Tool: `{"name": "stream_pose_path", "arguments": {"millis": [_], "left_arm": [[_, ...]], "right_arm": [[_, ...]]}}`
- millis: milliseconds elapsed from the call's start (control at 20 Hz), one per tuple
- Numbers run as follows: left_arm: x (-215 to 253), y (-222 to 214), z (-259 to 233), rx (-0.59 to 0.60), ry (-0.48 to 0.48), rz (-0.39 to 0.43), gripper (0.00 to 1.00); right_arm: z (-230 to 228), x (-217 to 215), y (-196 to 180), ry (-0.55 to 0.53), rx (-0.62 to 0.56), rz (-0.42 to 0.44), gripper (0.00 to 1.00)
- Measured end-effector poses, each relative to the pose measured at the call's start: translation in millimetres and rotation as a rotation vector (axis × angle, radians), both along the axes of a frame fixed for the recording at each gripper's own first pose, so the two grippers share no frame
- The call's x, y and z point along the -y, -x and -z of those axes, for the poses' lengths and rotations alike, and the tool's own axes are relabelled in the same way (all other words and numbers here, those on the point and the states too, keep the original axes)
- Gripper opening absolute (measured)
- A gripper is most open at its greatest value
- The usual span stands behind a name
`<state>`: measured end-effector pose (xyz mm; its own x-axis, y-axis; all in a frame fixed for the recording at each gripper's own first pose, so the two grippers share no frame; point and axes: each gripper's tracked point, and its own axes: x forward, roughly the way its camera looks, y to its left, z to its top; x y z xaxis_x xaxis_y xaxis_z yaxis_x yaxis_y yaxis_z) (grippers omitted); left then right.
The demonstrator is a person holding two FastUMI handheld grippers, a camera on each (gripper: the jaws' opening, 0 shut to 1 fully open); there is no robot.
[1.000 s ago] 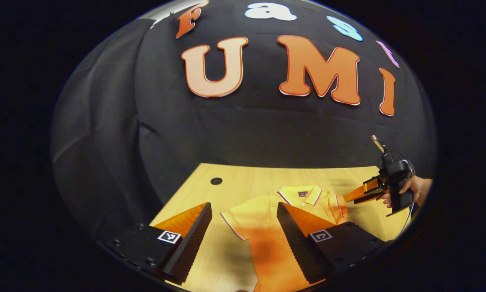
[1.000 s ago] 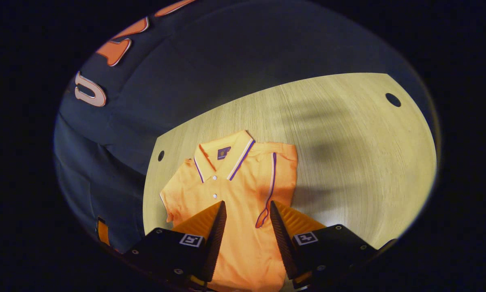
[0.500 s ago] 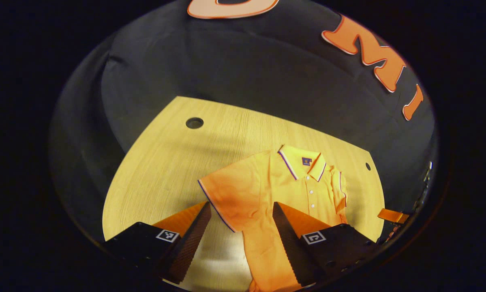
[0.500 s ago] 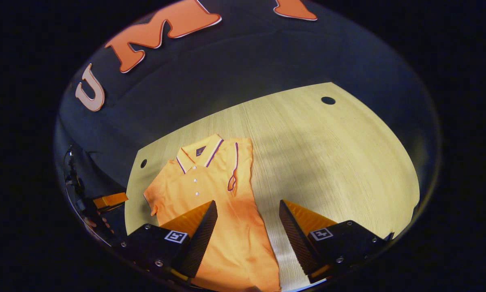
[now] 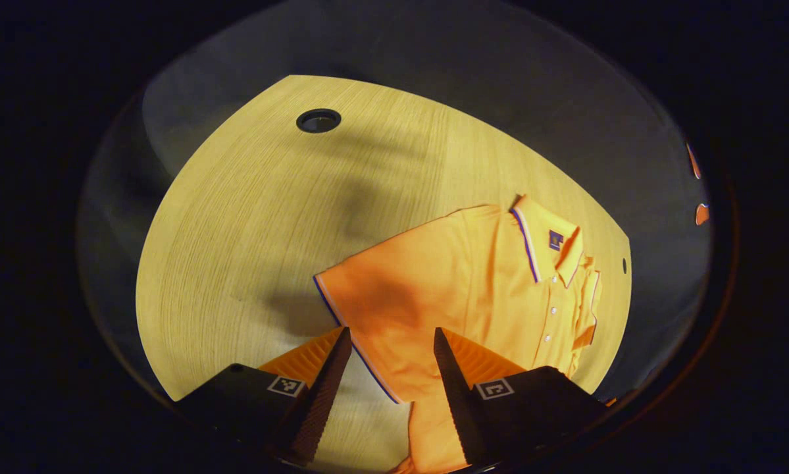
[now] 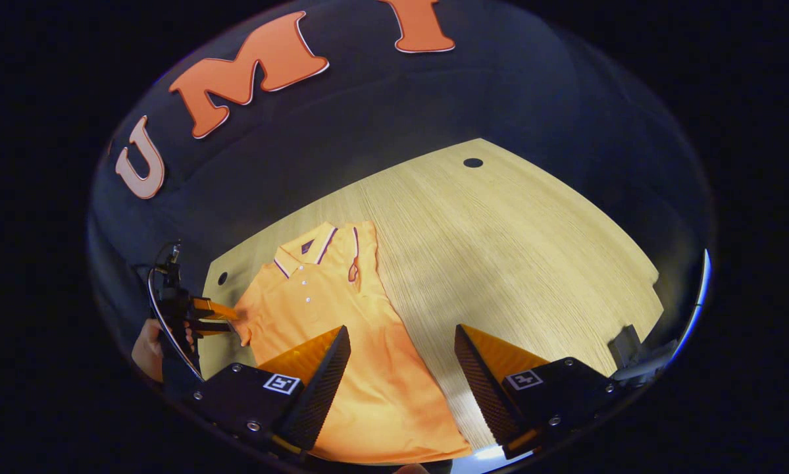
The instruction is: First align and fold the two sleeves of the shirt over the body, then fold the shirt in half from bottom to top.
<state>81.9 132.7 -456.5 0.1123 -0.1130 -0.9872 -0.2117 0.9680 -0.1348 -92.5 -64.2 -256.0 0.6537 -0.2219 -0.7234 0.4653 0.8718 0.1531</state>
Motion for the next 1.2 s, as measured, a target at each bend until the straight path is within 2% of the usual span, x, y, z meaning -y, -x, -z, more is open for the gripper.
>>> {"name": "stream_pose_path", "arguments": {"millis": [50,150,250,300,350,450,500,550,650,700,800,1000,1200], "left_arm": [[-6.8,-2.6,6.8,-0.009,-0.03,-0.004,0.83],[-14.1,5.1,16.2,-0.071,-0.076,-0.012,0.72],[-16.4,0.6,18.3,-0.066,-0.124,0.013,0.66],[-16.2,2.9,19.1,-0.091,-0.156,0.027,0.59],[-14.4,3.2,18.6,-0.104,-0.179,0.044,0.59],[-4.5,-2.8,20.6,-0.091,-0.165,0.06,0.53],[0.6,-4.5,19.9,-0.088,-0.164,0.078,0.22],[1.6,-6.9,18.3,-0.066,-0.152,0.109,0.13],[12.0,-6.9,16.7,-0.05,-0.094,0.117,0.11],[16.5,-7.0,13.5,-0.043,-0.068,0.12,0.05],[25.6,-16.6,2.7,0.014,-0.032,0.139,0.05],[59.6,-44.4,-27.4,0.148,-0.023,0.25,0.05],[100.5,-55.8,-36.8,0.193,0.008,0.339,0.05]], "right_arm": [[-1.4,1.0,0.8,0.012,0.004,0.006,0.97],[-6.5,0.6,8.1,0.033,0.013,0.008,0.97],[-9.5,-2.9,13.5,0.044,0.02,0.004,0.97],[-9.7,-4.8,16.5,0.047,0.018,0.002,0.98],[-9.5,-7.2,18.9,0.049,0.017,-0.003,0.98],[-8.9,-6.8,20.9,0.049,0.016,-0.003,0.97],[-8.3,-6.2,21.5,0.046,0.02,0.004,0.98],[-7.6,-5.0,21.7,0.04,0.026,0.012,0.97],[-5.7,-3.1,23.6,0.023,0.032,0.024,0.98],[-5.1,-1.4,24.5,0.021,0.033,0.026,0.97],[-6.4,2.5,26.5,0.027,0.035,0.032,0.97],[-8.1,10.6,34.0,0.035,0.033,0.04,0.98],[-10.9,14.7,43.2,0.037,0.042,0.055,0.97]]}}
